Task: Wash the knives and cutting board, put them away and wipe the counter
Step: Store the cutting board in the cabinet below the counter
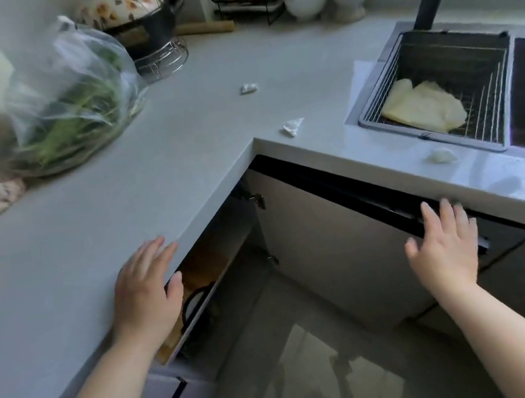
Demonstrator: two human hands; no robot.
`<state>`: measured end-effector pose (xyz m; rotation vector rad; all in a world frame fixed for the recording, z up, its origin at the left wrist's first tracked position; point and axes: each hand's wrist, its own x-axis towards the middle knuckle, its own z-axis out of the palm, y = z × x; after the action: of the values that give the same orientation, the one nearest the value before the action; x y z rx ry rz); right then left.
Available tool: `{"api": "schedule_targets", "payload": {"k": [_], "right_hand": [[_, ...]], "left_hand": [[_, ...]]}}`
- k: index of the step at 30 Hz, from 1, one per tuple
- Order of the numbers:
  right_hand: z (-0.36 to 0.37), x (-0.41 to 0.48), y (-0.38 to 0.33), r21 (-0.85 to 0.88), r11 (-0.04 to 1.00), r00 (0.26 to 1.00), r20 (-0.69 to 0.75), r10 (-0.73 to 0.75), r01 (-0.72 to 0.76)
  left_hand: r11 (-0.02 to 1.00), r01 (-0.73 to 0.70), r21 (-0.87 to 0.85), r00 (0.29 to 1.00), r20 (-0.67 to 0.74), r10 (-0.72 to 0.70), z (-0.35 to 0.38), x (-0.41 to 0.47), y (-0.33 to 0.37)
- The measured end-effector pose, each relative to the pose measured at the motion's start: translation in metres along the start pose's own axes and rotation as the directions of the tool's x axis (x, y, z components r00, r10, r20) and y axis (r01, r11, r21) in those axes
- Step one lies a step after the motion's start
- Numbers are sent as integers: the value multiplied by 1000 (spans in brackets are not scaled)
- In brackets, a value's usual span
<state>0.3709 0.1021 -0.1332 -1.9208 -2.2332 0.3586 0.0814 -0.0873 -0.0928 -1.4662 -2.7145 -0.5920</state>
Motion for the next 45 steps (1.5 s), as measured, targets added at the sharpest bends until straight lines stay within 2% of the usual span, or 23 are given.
{"api": "schedule_targets", "payload": {"k": [3, 5, 8, 11, 14, 17, 20, 23, 26, 28, 30, 32, 34, 37, 39, 45], "right_hand": [[-5, -2, 10, -158, 987, 994, 114, 2, 16], [-6, -3, 12, -228, 973, 991, 130, -10, 40], [-9, -1, 10, -204, 979, 998, 68, -9, 23], [-14, 0, 0, -233, 972, 991, 131, 15, 16], [-15, -10, -14, -269, 962, 969, 245, 30, 38], [-7, -34, -30, -237, 971, 956, 291, 45, 26], [0, -66, -51, -98, 994, 917, 392, 77, -42], [12, -103, -80, -11, 1000, 890, 456, 14, -10], [26, -136, -113, 180, 981, 863, 504, -27, -75], [38, -153, -134, 397, 882, 833, 553, -8, -255], [54, -166, -156, 599, 633, 779, 627, 10, -490], [75, -180, -177, 680, 373, 745, 666, 48, -631], [95, -194, -196, 703, 244, 740, 661, 120, -668], [111, -205, -218, 724, 225, 757, 638, 143, -652], [114, -204, -228, 712, 220, 743, 659, 117, -667], [134, -194, -246, 644, 355, 685, 728, -11, -678]], "left_hand": [[982, -112, 155, 994, 7, 112, -8, 6, -8], [977, -94, 190, 995, 60, 84, -11, 4, -21], [974, -63, 218, 989, 143, 32, -10, -3, -47], [985, -71, 160, 987, 154, 46, -10, -1, -54], [996, -44, 79, 996, 80, 37, -10, 1, -53], [996, -88, 27, 994, 71, 86, -8, 2, -57], [995, -84, -50, 992, 94, 88, -11, 2, -62], [981, -60, -182, 991, 110, 81, -21, 0, -69], [974, -141, -175, 984, 85, 158, -36, -10, -92], [981, -152, -119, 982, 98, 164, -45, -19, -117], [993, -101, -62, 986, 127, 108, -49, -25, -138], [993, -112, -27, 982, 152, 115, -46, -29, -151], [988, -156, 6, 982, 110, 154, -43, -29, -154], [977, -205, 55, 975, 101, 199, -43, -27, -155], [976, -210, 52, 973, 105, 204, -41, -26, -157], [979, -197, 49, 975, 111, 191, -42, -24, -156]]}}
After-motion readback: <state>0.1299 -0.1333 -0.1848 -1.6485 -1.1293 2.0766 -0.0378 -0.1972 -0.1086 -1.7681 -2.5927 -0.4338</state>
